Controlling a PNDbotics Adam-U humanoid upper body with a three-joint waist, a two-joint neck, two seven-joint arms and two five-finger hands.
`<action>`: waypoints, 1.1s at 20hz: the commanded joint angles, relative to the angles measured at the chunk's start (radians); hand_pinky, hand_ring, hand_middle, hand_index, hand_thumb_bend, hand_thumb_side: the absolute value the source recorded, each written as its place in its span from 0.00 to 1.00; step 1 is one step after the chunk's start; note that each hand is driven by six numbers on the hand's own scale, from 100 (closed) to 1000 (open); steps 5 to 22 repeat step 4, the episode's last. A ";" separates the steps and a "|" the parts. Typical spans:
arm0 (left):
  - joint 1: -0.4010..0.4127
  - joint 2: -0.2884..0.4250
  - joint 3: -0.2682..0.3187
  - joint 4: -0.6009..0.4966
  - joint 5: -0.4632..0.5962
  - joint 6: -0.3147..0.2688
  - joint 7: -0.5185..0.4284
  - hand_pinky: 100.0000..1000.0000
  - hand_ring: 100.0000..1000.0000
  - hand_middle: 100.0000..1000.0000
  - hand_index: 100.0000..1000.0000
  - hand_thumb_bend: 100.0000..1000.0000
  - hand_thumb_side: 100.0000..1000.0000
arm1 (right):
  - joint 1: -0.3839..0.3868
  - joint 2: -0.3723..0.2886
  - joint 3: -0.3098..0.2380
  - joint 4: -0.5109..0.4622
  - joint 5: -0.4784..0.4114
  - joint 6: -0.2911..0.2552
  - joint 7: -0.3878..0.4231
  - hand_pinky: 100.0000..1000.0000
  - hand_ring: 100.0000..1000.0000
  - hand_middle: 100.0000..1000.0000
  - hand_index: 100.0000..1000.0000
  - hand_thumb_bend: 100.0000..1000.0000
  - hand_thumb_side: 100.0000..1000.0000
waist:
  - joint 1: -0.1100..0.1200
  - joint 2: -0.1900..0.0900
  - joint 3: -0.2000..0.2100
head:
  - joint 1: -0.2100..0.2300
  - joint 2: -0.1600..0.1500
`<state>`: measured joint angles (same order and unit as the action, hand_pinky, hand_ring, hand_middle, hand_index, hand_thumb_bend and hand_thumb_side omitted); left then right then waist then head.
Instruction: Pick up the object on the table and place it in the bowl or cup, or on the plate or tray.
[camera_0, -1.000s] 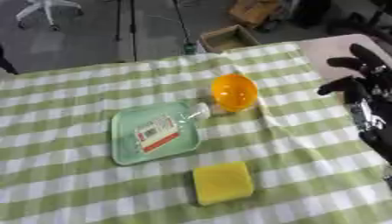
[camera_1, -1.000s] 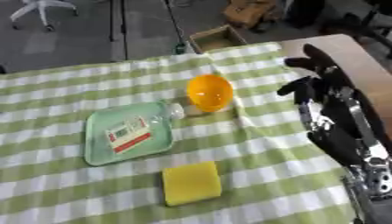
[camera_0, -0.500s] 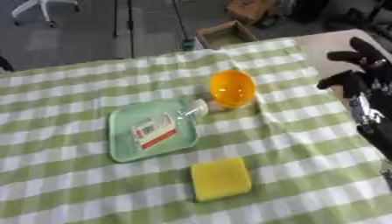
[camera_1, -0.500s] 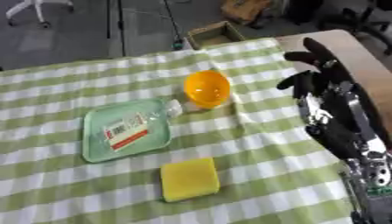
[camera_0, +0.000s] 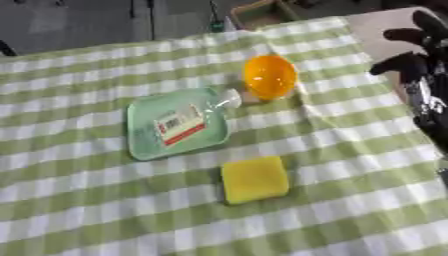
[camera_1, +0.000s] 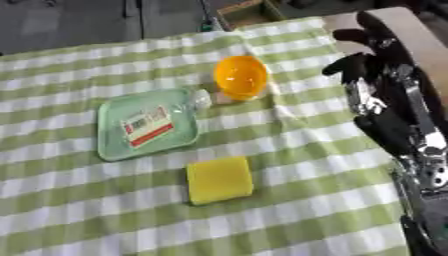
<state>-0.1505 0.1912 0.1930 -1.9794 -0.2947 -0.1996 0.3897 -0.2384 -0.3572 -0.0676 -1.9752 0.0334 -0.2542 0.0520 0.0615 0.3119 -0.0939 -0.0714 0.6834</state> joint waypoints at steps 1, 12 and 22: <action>-0.008 0.006 -0.002 -0.021 -0.002 -0.001 -0.008 0.54 0.72 0.76 0.83 0.14 0.92 | -0.011 -0.015 -0.010 -0.025 0.008 -0.001 -0.004 0.68 0.56 0.80 1.00 0.00 0.48 | -0.016 -0.099 0.001 | -0.001 0.006; -0.006 0.001 -0.003 -0.021 -0.002 0.000 -0.012 0.54 0.72 0.76 0.83 0.14 0.92 | -0.009 -0.014 -0.011 -0.025 0.010 0.000 -0.004 0.68 0.56 0.80 1.00 0.00 0.48 | -0.016 -0.099 0.001 | -0.001 0.007; -0.006 0.001 -0.003 -0.021 -0.002 0.000 -0.012 0.54 0.72 0.76 0.83 0.14 0.92 | -0.009 -0.014 -0.011 -0.025 0.010 0.000 -0.004 0.68 0.56 0.80 1.00 0.00 0.48 | -0.016 -0.099 0.001 | -0.001 0.007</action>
